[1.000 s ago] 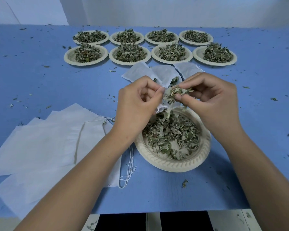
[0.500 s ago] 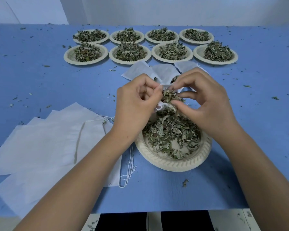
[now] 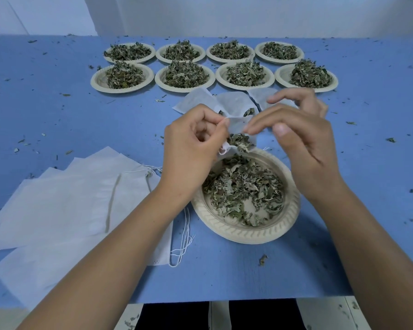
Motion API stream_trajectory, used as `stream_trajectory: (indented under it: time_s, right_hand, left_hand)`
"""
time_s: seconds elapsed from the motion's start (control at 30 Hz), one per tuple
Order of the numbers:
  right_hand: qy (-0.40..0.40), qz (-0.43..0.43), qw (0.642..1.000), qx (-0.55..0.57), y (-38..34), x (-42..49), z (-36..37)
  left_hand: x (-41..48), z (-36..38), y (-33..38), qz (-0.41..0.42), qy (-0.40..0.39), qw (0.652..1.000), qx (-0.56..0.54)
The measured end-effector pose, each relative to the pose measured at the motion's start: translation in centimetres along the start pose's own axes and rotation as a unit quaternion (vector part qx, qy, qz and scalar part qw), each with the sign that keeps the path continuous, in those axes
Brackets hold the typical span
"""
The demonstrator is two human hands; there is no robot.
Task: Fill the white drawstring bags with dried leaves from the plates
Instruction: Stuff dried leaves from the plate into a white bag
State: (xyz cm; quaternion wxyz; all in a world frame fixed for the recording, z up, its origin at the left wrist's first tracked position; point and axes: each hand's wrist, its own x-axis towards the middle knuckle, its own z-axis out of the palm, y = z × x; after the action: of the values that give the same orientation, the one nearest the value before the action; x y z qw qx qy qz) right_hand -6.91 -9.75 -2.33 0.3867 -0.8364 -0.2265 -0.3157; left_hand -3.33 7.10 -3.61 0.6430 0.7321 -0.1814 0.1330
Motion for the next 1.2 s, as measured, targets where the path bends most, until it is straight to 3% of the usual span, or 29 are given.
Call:
stream_trajectory:
  time_s: [0.13,0.37,0.6,0.77,0.83,0.9,0.97,1.03,1.13,1.2]
  right_hand:
    - [-0.137,-0.009,0.985,-0.101,-0.1,-0.4,1.3]
    - [-0.019,-0.025,0.996,-0.079,-0.2,0.0,0.3]
    - [-0.097,-0.038,0.987,-0.123,0.3,0.3,-0.2]
    - [-0.234,-0.06,0.957,-0.161,0.5,-0.4,1.2]
    - [-0.178,-0.068,0.972,-0.136,0.4,-0.2,0.8]
    - [-0.062,-0.087,0.988,-0.109,0.4,-0.2,-0.1]
    - [0.0,-0.12,0.984,-0.131,0.3,-0.3,-0.2]
    - [-0.058,-0.132,0.977,-0.16,-0.1,-0.4,0.6]
    - [-0.17,-0.072,0.971,-0.151,0.1,-0.5,1.5]
    - [-0.104,-0.025,0.991,-0.081,0.5,-0.3,0.9]
  left_hand:
    - [-0.2,0.2,0.2,-0.005,-0.036,0.999,-0.018]
    - [0.2,0.0,-0.2,-0.008,-0.005,1.0,-0.013]
    - [0.1,-0.1,0.1,-0.009,-0.017,0.999,-0.026]
    - [-0.3,0.3,0.6,-0.01,-0.095,0.994,-0.055]
    - [-0.4,0.4,0.6,-0.016,-0.084,0.995,-0.048]
    - [-0.2,0.2,0.6,-0.018,-0.051,0.998,-0.042]
    - [-0.1,0.0,0.6,-0.021,-0.039,0.998,-0.049]
    - [-0.3,0.1,0.8,-0.014,-0.065,0.996,-0.066]
    - [-0.5,0.3,0.9,0.003,-0.091,0.993,-0.068]
    - [-0.2,0.0,0.6,0.0,-0.049,0.997,-0.067]
